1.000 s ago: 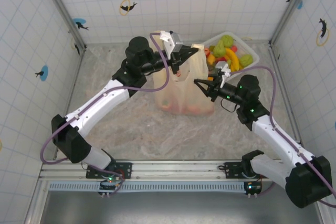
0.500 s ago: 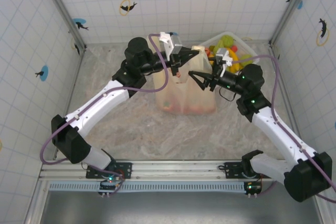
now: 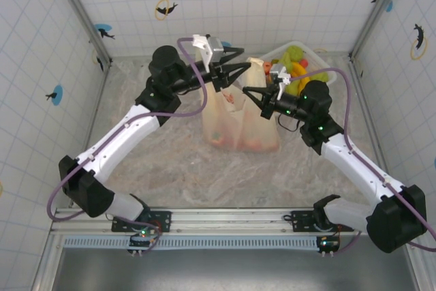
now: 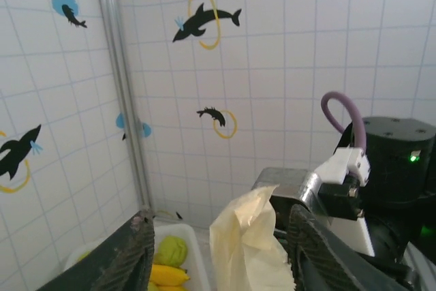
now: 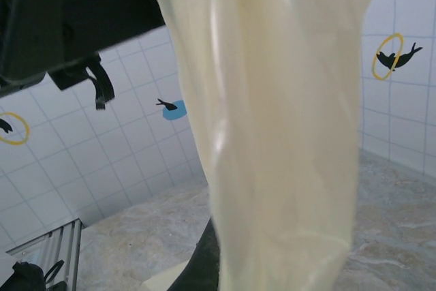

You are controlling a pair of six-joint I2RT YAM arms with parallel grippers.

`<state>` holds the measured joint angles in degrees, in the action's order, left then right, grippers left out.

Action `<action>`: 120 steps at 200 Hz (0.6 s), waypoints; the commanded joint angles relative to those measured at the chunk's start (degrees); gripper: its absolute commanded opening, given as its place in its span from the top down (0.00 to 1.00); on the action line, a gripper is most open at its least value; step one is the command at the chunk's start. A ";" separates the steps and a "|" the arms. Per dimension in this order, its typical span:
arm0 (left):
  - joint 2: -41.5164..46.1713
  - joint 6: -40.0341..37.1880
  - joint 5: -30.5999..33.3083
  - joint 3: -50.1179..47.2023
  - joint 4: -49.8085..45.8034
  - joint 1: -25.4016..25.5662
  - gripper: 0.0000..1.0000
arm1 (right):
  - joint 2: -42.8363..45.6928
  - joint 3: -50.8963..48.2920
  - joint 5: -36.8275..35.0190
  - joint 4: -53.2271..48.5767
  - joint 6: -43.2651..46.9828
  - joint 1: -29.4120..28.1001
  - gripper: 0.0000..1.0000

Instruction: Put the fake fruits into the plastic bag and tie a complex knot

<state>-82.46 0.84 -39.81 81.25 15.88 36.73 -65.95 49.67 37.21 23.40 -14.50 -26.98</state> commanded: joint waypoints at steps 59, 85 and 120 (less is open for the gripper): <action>-7.22 5.83 -14.60 9.76 -3.79 -1.00 0.25 | 0.41 2.85 2.56 -0.28 2.11 -0.17 1.00; -9.15 5.54 -15.43 10.82 -4.62 -0.67 0.30 | 0.46 3.08 2.69 -0.75 2.50 -0.39 1.00; -10.53 5.88 -16.57 12.47 -4.87 -0.43 0.55 | 0.53 3.27 2.96 -1.84 3.48 -0.51 1.00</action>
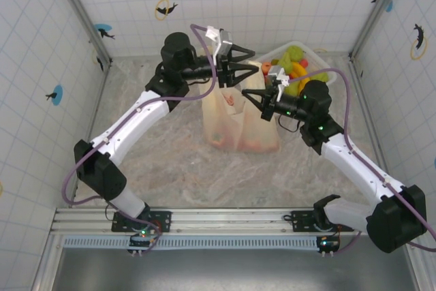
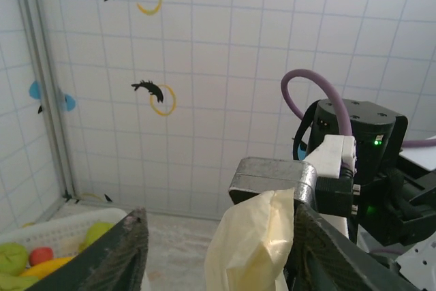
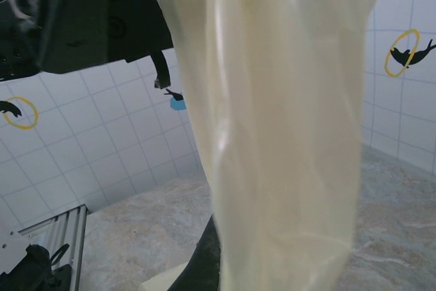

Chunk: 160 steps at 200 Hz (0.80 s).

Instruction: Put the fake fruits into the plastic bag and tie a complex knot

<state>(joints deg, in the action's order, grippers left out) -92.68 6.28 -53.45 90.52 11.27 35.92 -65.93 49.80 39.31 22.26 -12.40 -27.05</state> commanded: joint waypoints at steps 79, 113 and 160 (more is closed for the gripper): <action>2.29 0.66 -1.62 0.56 3.14 0.46 1.00 | 6.22 -2.46 0.81 -0.59 -0.75 2.69 0.33; 2.72 0.80 -0.81 -0.12 4.11 0.86 1.00 | 6.04 -4.81 -0.68 1.73 -2.83 0.82 0.25; 3.57 1.63 4.84 -0.34 4.81 0.90 1.00 | 6.97 -9.72 -5.35 1.91 -2.35 -0.08 0.36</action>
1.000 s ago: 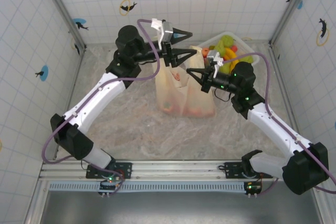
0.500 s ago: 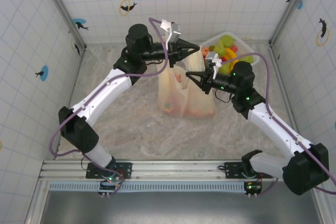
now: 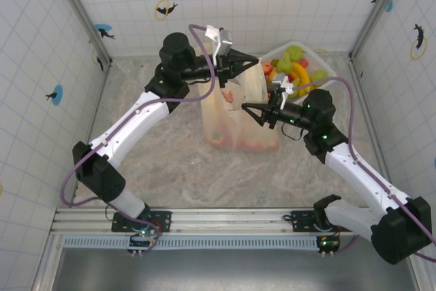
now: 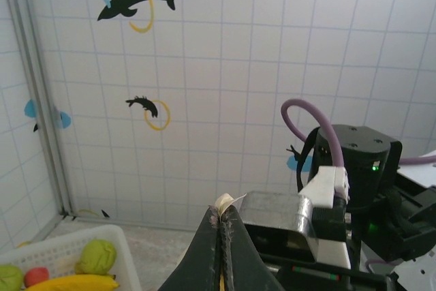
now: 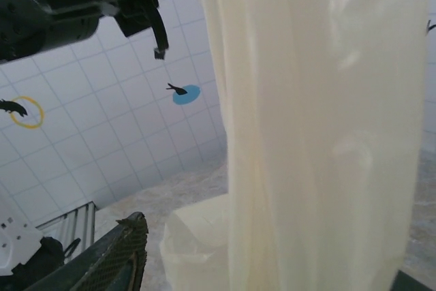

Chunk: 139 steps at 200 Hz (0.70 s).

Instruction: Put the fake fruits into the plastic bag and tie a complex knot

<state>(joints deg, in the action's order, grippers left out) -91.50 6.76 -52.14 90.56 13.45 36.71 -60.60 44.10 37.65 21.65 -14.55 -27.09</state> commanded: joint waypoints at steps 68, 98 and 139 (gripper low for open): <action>3.90 1.67 8.04 -1.52 4.19 0.12 1.00 | 0.13 -4.09 -5.46 -1.38 2.50 0.08 0.85; 5.78 1.24 12.77 -2.79 4.54 0.03 1.00 | -0.05 -3.22 -7.02 -8.91 7.33 1.17 0.97; 7.26 0.69 11.50 -3.89 4.82 -0.06 1.00 | 0.69 -4.46 -4.85 -9.19 8.11 4.57 0.94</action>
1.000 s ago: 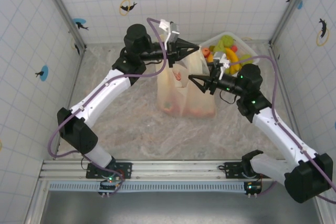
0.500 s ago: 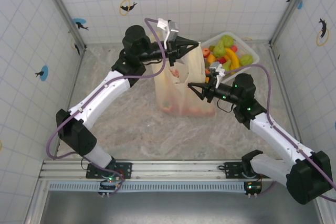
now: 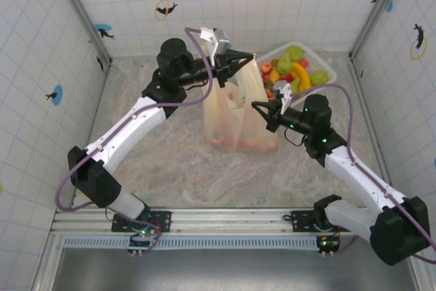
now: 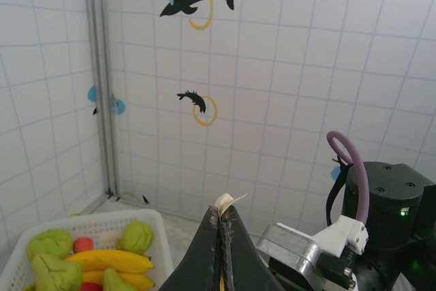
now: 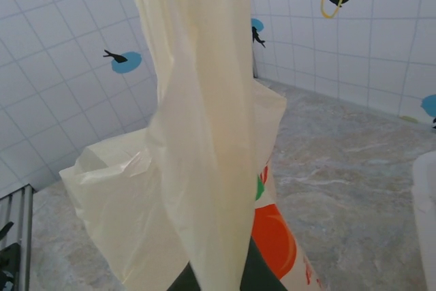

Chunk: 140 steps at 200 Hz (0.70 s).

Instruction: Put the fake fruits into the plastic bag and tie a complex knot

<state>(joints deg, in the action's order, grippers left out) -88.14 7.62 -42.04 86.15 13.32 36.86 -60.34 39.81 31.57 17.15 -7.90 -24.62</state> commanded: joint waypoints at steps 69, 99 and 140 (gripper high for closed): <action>3.24 -2.12 -12.71 -0.37 7.00 -0.11 1.00 | 4.53 8.67 21.78 0.21 -2.56 6.15 0.26; 3.50 -4.50 -18.00 -1.05 6.72 -0.12 1.00 | 3.16 12.88 25.99 4.40 -3.77 6.87 0.09; 3.87 -6.51 -21.93 -1.87 6.56 -0.12 1.00 | -4.48 21.46 29.86 4.78 -3.81 3.70 0.09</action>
<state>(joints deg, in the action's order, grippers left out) -86.59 3.70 -59.24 84.82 17.17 37.01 -61.08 56.71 57.17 19.81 -11.31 -18.72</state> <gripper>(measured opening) 0.055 0.918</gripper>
